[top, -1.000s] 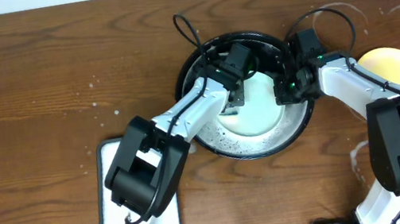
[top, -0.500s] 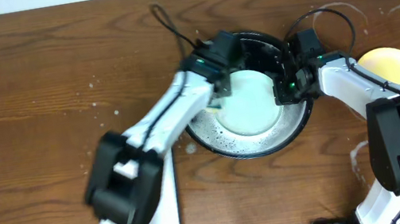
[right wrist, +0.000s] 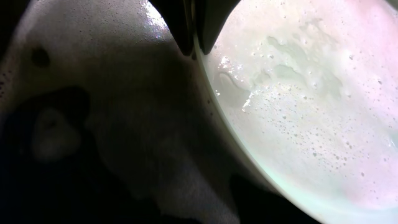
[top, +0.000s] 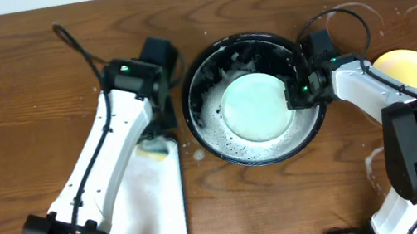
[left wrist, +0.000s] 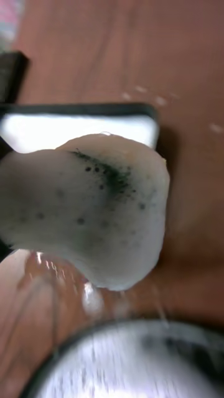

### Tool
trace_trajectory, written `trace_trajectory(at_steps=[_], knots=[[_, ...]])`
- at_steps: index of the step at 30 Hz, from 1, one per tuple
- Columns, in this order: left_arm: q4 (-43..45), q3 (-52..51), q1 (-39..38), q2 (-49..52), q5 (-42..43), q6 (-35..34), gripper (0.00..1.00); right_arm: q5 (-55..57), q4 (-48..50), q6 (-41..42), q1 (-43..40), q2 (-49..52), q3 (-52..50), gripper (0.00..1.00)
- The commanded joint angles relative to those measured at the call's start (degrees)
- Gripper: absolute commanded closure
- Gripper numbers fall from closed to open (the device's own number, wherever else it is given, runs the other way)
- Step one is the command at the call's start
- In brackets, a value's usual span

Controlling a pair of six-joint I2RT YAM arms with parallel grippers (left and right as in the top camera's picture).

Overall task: Clean dirty plates on tray and stack at the side
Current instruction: 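Return the sponge to the foam tray and withdraw the left gripper, then lift the green plate with the right gripper and tilt it up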

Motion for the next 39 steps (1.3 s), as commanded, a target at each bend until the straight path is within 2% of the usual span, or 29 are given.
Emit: trace_trajectory(at_steps=[1, 6, 8, 15, 16, 18, 25, 28, 31, 39], knots=[[0.5, -8.2, 3.1, -0.3, 0.0, -2.5, 0.92, 4.9, -0.5, 0.3, -0.8, 1.7, -0.8, 0.99], [9.4, -19.7, 6.4, -0.3, 4.0, -2.6, 0.92, 4.9, -0.5, 0.3, -0.8, 1.7, -0.8, 0.99], [11.9, -22.5, 7.6, -0.3, 5.4, -2.6, 0.88, 4.9, -0.5, 0.3, -0.8, 1.7, -0.8, 0.99], [12.4, -22.4, 10.1, -2.2, 5.9, -0.8, 0.48, 4.9, -0.4, 0.1, -0.8, 1.7, -0.8, 0.99], [12.1, -22.0, 10.3, -3.1, 5.9, -0.8, 0.36, 4.9, -0.3, 0.1, -0.7, 1.7, -0.8, 0.99], [11.5, -21.1, 10.4, -5.8, 6.0, -0.1, 0.23, 4.9, -0.3, -0.3, -0.7, 1.7, -0.8, 0.99], [9.9, -20.6, 10.4, -19.2, 6.0, 0.4, 0.21, 4.8, -0.5, -3.5, -0.8, 1.7, -0.8, 0.99], [9.9, -20.7, 10.4, -25.1, 5.9, 0.4, 0.21, 1.0, -0.9, -5.8, -0.8, 1.4, -0.8, 0.99], [9.9, -20.7, 10.4, -29.8, 5.9, 0.4, 0.21, 0.3, -1.9, -5.0, -0.7, -0.1, -0.8, 0.99], [11.4, -20.7, 10.4, -34.2, 5.9, 0.0, 0.19, 9.7, -4.4, -3.6, 2.8, -13.1, -0.8, 0.99]])
